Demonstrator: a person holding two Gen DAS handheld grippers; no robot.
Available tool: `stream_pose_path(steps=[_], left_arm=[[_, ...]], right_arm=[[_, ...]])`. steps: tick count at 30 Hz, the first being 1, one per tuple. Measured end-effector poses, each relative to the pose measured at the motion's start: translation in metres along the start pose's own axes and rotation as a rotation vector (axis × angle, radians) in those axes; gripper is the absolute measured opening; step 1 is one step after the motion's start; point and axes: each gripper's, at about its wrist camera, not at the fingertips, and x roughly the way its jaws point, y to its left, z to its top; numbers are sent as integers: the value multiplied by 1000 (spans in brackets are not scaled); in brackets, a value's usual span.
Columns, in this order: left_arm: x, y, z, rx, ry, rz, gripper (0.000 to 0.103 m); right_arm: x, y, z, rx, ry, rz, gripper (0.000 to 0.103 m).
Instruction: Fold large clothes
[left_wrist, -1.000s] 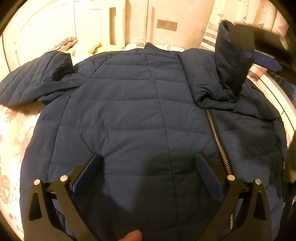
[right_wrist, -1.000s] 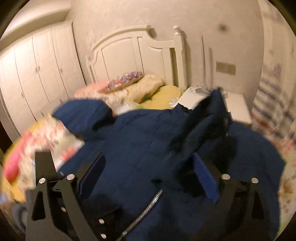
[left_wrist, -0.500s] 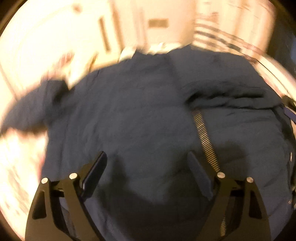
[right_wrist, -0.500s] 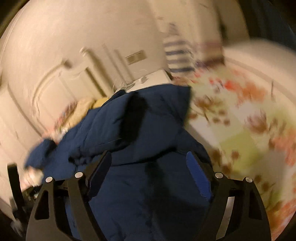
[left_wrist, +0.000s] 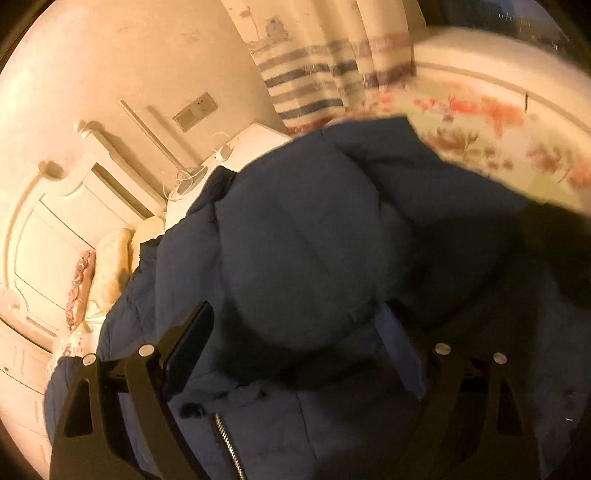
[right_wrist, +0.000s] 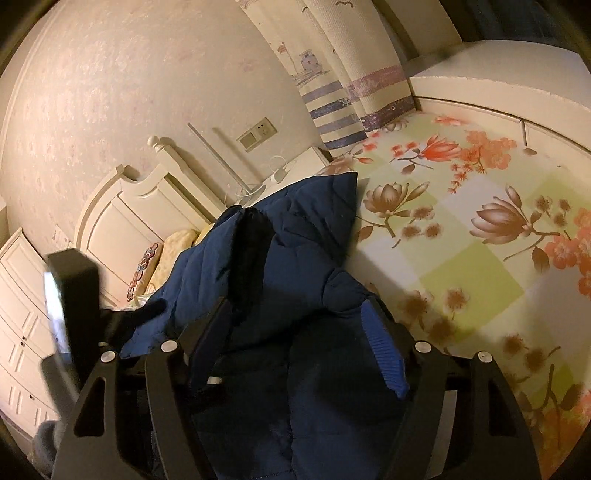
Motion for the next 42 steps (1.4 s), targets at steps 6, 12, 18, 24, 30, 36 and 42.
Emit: stream_pose_path(steps=[6, 12, 18, 24, 30, 36, 42], left_arm=[[-19, 62, -15, -296, -87, -184, 23], [-37, 171, -56, -666, -164, -337, 23], [-19, 255, -136, -938, -124, -371, 24], [23, 289, -216, -1180, 8, -428, 50], [-10, 288, -213, -1178, -106, -248, 51], [-51, 257, -169, -931, -209, -31, 83], [21, 224, -159, -816, 55, -134, 92]], right_arm=[[-1, -2, -1, 1, 4, -1, 72], [-1, -2, -1, 3, 6, -1, 72], [0, -2, -1, -1, 10, -2, 73], [0, -2, -1, -8, 15, -9, 73], [1, 0, -2, -11, 17, -13, 73], [1, 0, -2, -14, 17, -16, 74], [1, 2, -3, -24, 14, -26, 74]])
